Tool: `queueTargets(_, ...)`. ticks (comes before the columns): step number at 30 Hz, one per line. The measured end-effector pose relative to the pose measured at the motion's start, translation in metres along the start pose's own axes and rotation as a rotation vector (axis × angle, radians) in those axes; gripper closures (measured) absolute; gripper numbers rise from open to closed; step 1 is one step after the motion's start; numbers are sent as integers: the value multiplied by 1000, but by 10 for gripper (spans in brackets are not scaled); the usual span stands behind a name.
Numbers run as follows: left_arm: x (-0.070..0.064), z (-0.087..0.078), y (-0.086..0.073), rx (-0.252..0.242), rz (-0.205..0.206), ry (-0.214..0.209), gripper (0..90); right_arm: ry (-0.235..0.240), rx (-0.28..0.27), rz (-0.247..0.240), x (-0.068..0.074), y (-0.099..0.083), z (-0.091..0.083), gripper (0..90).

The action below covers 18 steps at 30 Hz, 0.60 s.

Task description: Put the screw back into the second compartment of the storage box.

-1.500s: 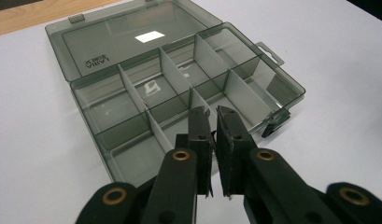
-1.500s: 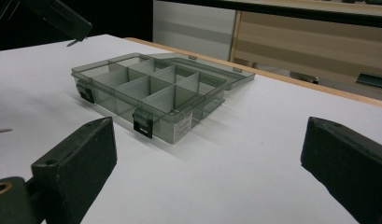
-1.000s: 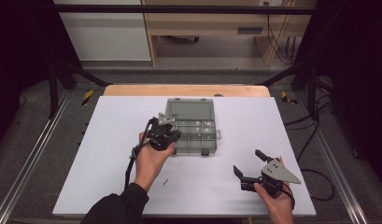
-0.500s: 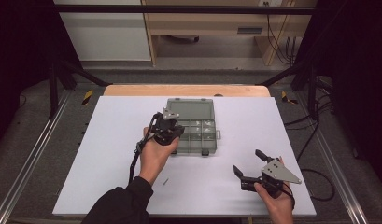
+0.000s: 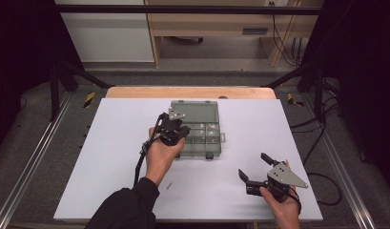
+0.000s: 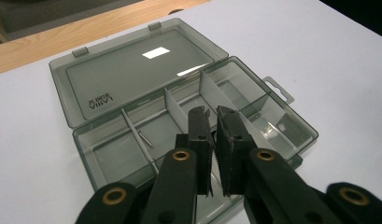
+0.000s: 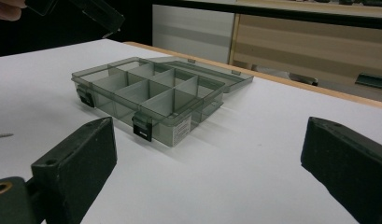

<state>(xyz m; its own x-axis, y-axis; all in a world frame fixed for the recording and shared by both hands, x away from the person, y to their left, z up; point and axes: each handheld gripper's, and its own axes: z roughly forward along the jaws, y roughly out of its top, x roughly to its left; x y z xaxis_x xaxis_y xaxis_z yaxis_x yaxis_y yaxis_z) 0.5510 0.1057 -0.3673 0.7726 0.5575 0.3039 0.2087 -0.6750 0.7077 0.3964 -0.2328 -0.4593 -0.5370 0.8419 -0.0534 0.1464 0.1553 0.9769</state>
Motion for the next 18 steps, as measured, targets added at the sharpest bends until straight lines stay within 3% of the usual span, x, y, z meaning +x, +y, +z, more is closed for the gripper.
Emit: queueTargets(18,9,14,1,-6,-16,12,848,-1,2,6,0,0,0,38)
